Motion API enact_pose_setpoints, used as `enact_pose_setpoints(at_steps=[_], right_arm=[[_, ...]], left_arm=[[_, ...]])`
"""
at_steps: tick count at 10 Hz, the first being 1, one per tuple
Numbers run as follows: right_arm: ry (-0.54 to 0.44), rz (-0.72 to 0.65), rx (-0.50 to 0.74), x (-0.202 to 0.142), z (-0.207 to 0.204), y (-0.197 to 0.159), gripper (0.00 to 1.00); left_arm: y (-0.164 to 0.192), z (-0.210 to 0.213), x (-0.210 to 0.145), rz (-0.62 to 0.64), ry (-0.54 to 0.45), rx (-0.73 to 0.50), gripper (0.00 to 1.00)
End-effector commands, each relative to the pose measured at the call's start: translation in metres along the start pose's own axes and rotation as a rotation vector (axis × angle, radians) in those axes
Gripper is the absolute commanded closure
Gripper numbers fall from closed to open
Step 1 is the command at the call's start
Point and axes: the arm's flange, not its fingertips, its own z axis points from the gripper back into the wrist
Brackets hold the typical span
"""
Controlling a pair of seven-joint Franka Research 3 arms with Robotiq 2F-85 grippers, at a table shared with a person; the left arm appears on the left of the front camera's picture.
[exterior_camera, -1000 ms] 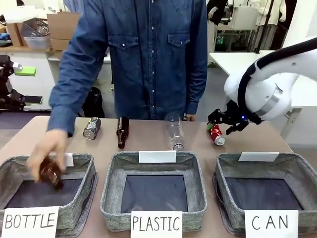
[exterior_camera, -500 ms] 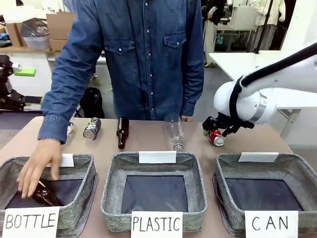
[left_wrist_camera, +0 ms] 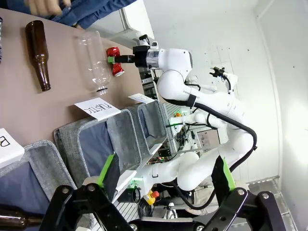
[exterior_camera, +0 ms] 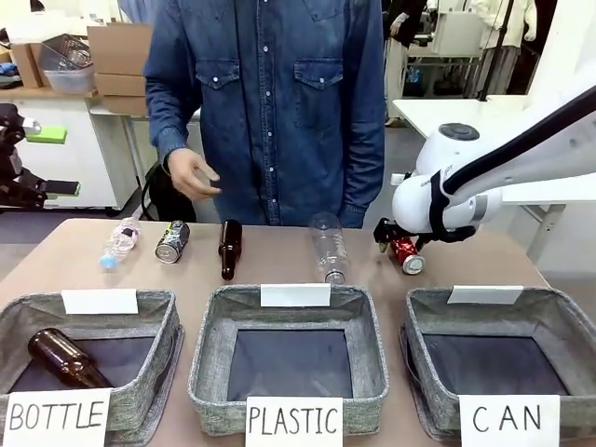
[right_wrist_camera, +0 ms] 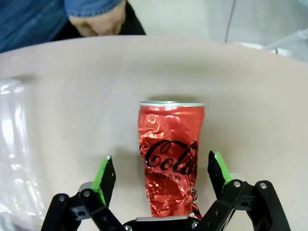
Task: Sort the can waste into the basket.
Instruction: Pick up the can waste from the table and place it in the right Fabric basket.
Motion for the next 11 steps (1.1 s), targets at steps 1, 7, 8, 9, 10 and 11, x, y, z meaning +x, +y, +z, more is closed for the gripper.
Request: enact_pose_setpoints(at_steps=[1, 7, 8, 9, 10, 11], right_arm=[[0.0, -0.024, -0.043, 0.004, 0.0, 0.011, 0.0], [0.028, -0.037, -0.103, 0.002, -0.008, 0.006, 0.61], [0.047, -0.035, -0.098, 0.002, -0.011, 0.004, 1.0], [0.053, -0.04, -0.107, 0.001, -0.013, 0.001, 1.0], [0.056, -0.044, -0.108, 0.001, -0.013, 0.0, 1.0], [0.059, -0.047, -0.103, 0.001, -0.013, 0.0, 1.0]], left_arm=[[-0.002, -0.001, 0.001, -0.015, -0.007, -0.017, 0.0], [-0.002, -0.001, 0.001, -0.015, -0.007, -0.017, 0.0], [-0.002, -0.001, 0.001, -0.015, -0.007, -0.017, 0.0], [-0.002, -0.001, 0.001, -0.015, -0.007, -0.017, 0.0], [-0.002, -0.001, 0.001, -0.015, -0.007, -0.017, 0.0], [-0.002, -0.001, 0.001, -0.015, -0.007, -0.017, 0.0]])
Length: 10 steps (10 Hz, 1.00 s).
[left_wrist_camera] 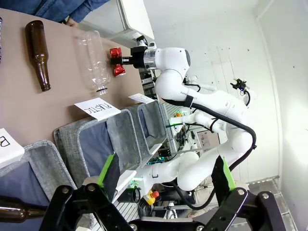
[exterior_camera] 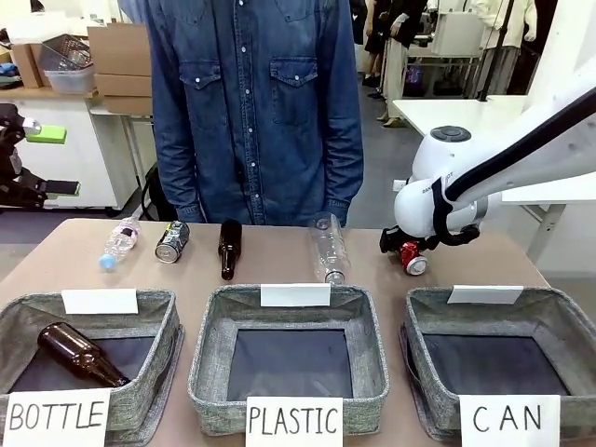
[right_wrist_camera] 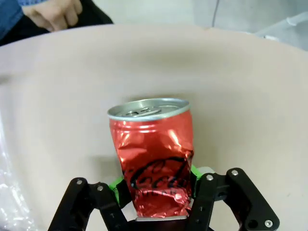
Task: Sort the can waste into the basket.
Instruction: Pick up the can waste from the table and place it in the right Fabric basket.
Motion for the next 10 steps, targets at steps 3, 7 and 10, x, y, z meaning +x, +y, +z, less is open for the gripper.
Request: enact_pose_setpoints(at_steps=[3, 7, 10], right_arm=[[0.009, -0.008, -0.007, 0.001, -0.001, 0.005, 0.67], [0.019, 0.032, 0.041, -0.007, 0.037, -0.009, 0.67], [0.102, 0.221, 0.154, -0.066, 0.172, -0.059, 0.67]], left_arm=[[-0.002, -0.002, 0.001, -0.015, -0.006, -0.016, 0.0], [-0.002, -0.002, 0.001, -0.015, -0.006, -0.016, 0.0], [-0.002, -0.002, 0.001, -0.015, -0.006, -0.016, 0.0]])
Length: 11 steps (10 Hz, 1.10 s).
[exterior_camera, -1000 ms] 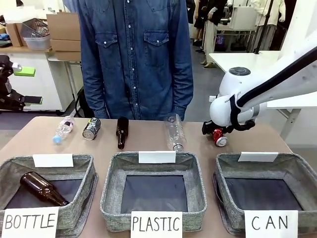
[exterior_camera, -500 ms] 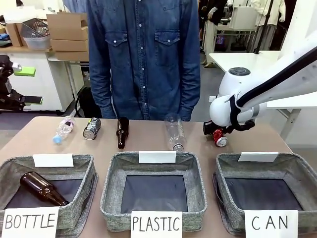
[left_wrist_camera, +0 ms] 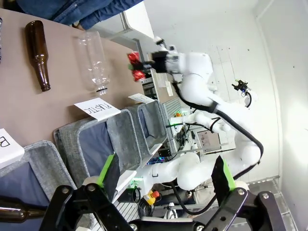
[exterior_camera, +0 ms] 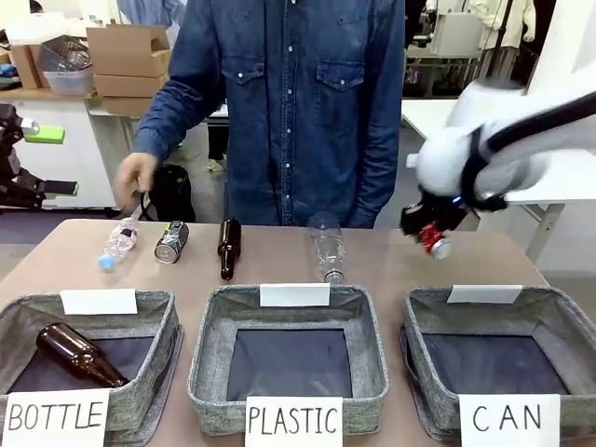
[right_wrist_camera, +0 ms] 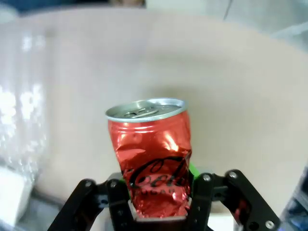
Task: Sort the can waste into the basket.
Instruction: Pick up the can waste from the table and place it in the right Fabric basket.
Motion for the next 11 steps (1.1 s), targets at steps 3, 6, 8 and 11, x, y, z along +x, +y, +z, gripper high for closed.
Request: enact_pose_setpoints(at_steps=[3, 6, 8, 11], right_arm=[[0.247, 0.295, 0.24, -0.13, 0.144, -0.049, 0.67], [0.327, 0.523, 0.352, -0.194, 0.146, -0.042, 0.67], [0.296, 0.515, 0.327, -0.203, 0.143, -0.037, 0.67], [0.276, 0.506, 0.318, -0.203, 0.141, -0.038, 0.67]], left_arm=[[-0.001, -0.002, 0.001, -0.013, -0.007, -0.017, 0.0], [-0.001, -0.002, 0.001, -0.013, -0.007, -0.017, 0.0], [-0.001, -0.002, 0.001, -0.013, -0.007, -0.017, 0.0], [-0.001, -0.002, 0.001, -0.013, -0.007, -0.017, 0.0]])
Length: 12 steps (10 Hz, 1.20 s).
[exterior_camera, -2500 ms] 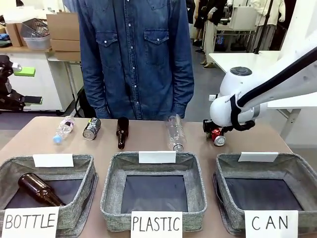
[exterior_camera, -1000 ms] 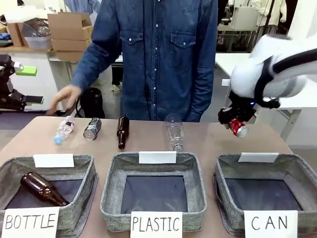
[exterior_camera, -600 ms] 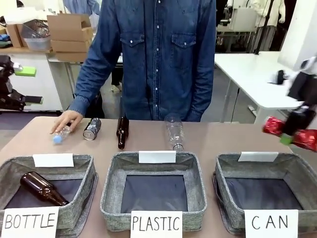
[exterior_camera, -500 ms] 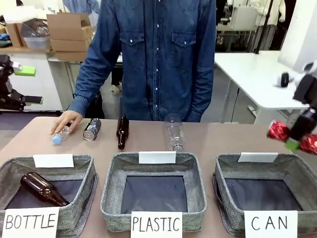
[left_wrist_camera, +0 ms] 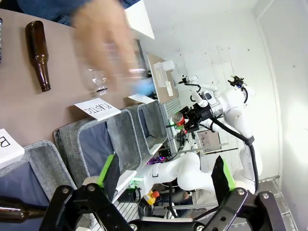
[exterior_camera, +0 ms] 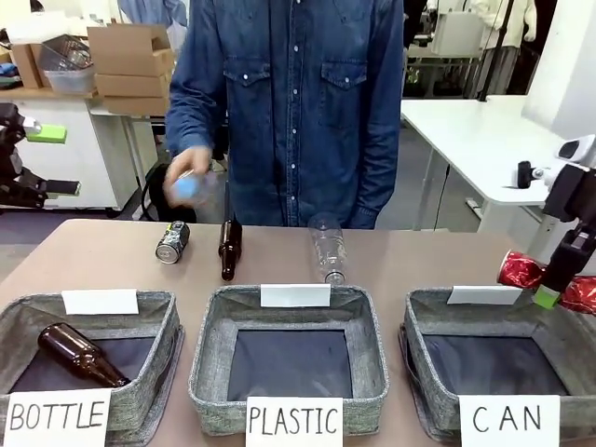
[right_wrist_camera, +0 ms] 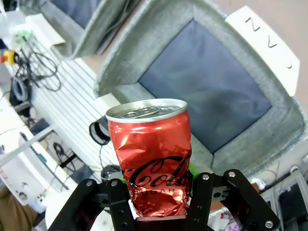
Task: Sort the can waste into the basket.
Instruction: Pick up the can waste from the table and place it in the right Fabric basket.
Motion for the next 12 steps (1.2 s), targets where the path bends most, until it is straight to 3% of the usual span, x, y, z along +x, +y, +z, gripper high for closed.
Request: enact_pose_setpoints(at_steps=[1, 2, 3, 10, 11, 12], right_arm=[[-0.025, -0.012, -0.041, -0.002, -0.003, -0.002, 0.52], [-0.024, -0.009, -0.06, -0.002, -0.004, -0.003, 0.11], [-0.03, -0.019, -0.071, -0.002, -0.004, -0.004, 0.0], [-0.083, -0.044, -0.012, -0.004, -0.008, -0.002, 0.0], [-0.127, -0.062, 0.11, -0.004, -0.004, 0.0, 0.0], [-0.232, -0.083, 0.362, -0.005, 0.006, 0.003, 0.0]], left_arm=[[-0.001, -0.001, 0.0, -0.014, -0.007, -0.018, 0.0], [-0.001, -0.001, 0.0, -0.014, -0.007, -0.018, 0.0], [-0.001, -0.001, 0.0, -0.014, -0.007, -0.018, 0.0], [-0.001, -0.001, 0.0, -0.014, -0.007, -0.018, 0.0], [-0.001, -0.001, 0.0, -0.014, -0.007, -0.018, 0.0], [-0.001, -0.001, 0.0, -0.014, -0.007, -0.018, 0.0]])
